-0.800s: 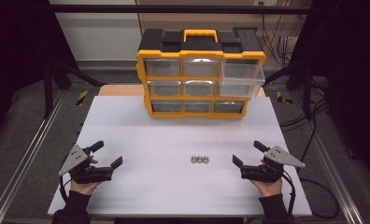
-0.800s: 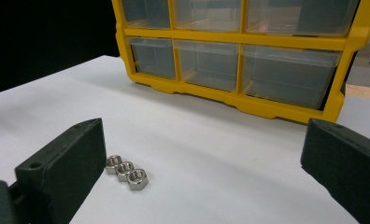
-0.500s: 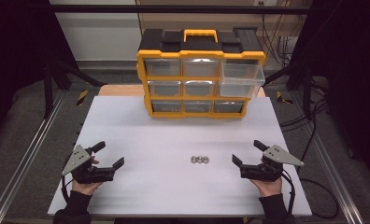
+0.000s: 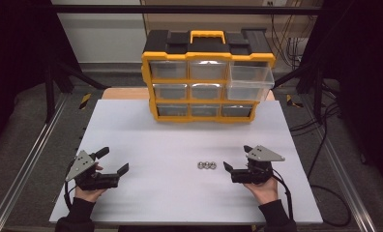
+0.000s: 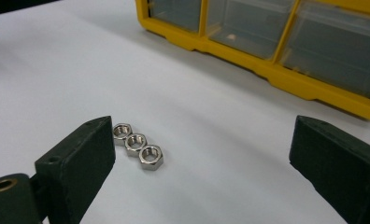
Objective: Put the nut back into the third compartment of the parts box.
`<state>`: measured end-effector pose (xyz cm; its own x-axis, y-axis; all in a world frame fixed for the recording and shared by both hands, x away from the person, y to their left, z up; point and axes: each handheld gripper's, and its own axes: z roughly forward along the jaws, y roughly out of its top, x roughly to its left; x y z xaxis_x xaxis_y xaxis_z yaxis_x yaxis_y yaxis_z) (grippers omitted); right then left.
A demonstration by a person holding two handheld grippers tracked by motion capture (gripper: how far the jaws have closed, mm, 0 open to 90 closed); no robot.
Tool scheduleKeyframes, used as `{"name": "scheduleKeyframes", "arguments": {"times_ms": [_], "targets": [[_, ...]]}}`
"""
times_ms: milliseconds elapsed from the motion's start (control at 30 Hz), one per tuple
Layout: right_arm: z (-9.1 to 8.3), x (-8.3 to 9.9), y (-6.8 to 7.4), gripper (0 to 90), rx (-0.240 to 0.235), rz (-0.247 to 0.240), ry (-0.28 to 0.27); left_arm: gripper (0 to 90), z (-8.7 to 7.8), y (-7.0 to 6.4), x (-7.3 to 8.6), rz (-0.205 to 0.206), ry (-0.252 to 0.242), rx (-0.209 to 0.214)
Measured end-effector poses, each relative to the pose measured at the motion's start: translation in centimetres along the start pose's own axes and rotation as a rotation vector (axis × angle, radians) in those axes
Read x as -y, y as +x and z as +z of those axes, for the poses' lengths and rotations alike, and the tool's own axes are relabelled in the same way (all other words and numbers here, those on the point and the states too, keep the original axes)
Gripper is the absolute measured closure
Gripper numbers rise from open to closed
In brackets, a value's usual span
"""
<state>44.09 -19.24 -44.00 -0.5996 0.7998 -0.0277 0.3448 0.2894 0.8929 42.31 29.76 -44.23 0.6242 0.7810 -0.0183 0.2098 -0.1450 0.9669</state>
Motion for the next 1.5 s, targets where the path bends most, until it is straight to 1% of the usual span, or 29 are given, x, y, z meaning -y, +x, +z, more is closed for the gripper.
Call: {"name": "scheduleKeyframes", "arguments": {"times_ms": [33, 67, 200, 333, 367, 400, 467, 600, 833, 933, 967, 1033, 1067, 1133, 1167, 1200, 1233, 1300, 1400, 1433, 1467, 1500], "targets": [[0.0, 0.0, 0.0, 7.6, 0.0, 0.0, 0.0, 2.4, 0.0, 0.0, 0.0, 0.0, 0.0, 0.0], [0.7, -0.1, 0.3, 8.5, -0.005, -0.002, 0.024, 2.4, 0.0, 0.0, 0.0, 0.0, 0.001, -0.002], [2.0, 0.0, 0.9, 10.7, -0.022, -0.003, 0.082, 2.5, 0.0, 0.1, 0.0, -0.004, 0.002, -0.004], [3.3, 0.2, 1.1, 13.5, -0.028, -0.005, 0.146, 2.6, 0.1, 0.0, 0.1, -0.004, 0.008, -0.004], [3.3, 0.2, 1.1, 13.5, -0.028, -0.005, 0.146, 2.7, 0.1, 0.0, 0.1, -0.004, 0.008, -0.004], [3.8, 0.4, 1.1, 14.7, -0.032, -0.002, 0.165, 2.7, 0.2, 0.0, 0.1, -0.003, 0.012, -0.004], [4.2, 0.5, 1.2, 15.9, -0.041, 0.004, 0.182, 2.8, 0.2, 0.0, 0.1, -0.002, 0.014, -0.005], [5.1, 0.6, 1.4, 18.4, -0.054, -0.004, 0.207, 2.9, 0.2, 0.0, 0.2, -0.001, 0.017, -0.006], [6.5, 0.7, 1.7, 25.5, -0.075, -0.005, 0.248, 3.0, 0.3, 0.0, 0.2, -0.002, 0.024, -0.008], [6.9, 0.8, 1.8, 30.2, -0.09, -0.009, 0.266, 3.1, 0.3, 0.0, 0.2, -0.003, 0.025, -0.008], [6.9, 0.8, 1.8, 30.2, -0.09, -0.009, 0.266, 3.1, 0.3, 0.0, 0.2, -0.003, 0.025, -0.008], [7.1, 0.9, 1.7, 35.1, -0.102, -0.01, 0.275, 3.2, 0.3, 0.1, 0.3, -0.004, 0.027, -0.008], [7.1, 1.0, 1.7, 39.3, -0.11, -0.009, 0.28, 3.2, 0.4, 0.1, 0.3, -0.004, 0.028, -0.007], [7.2, 1.0, 1.7, 41.1, -0.119, -0.008, 0.285, 3.3, 0.4, 0.0, 0.3, -0.003, 0.028, -0.007], [7.3, 1.1, 1.7, 44.8, -0.131, -0.013, 0.295, 3.3, 0.4, 0.0, 0.3, -0.003, 0.028, -0.007], [7.3, 1.1, 1.7, 44.8, -0.131, -0.013, 0.295, 3.4, 0.4, 0.0, 0.3, -0.003, 0.028, -0.007], [7.4, 1.2, 1.7, 48.1, -0.139, -0.025, 0.304, 3.4, 0.4, 0.0, 0.3, -0.003, 0.029, -0.007], [7.5, 1.2, 1.8, 51.5, -0.142, -0.04, 0.312, 3.5, 0.4, 0.0, 0.3, -0.003, 0.028, -0.006], [7.5, 1.2, 1.9, 56.3, -0.151, -0.047, 0.313, 3.6, 0.4, 0.0, 0.3, -0.003, 0.028, -0.005], [7.5, 1.2, 1.9, 56.3, -0.151, -0.047, 0.313, 3.7, 0.4, 0.0, 0.3, -0.003, 0.028, -0.005], [7.5, 1.2, 1.9, 60.2, -0.163, -0.048, 0.312, 3.7, 0.4, 0.0, 0.3, -0.003, 0.028, -0.005], [7.5, 1.2, 1.9, 62.1, -0.17, -0.051, 0.312, 3.8, 0.4, 0.0, 0.3, -0.003, 0.028, -0.004]]}}
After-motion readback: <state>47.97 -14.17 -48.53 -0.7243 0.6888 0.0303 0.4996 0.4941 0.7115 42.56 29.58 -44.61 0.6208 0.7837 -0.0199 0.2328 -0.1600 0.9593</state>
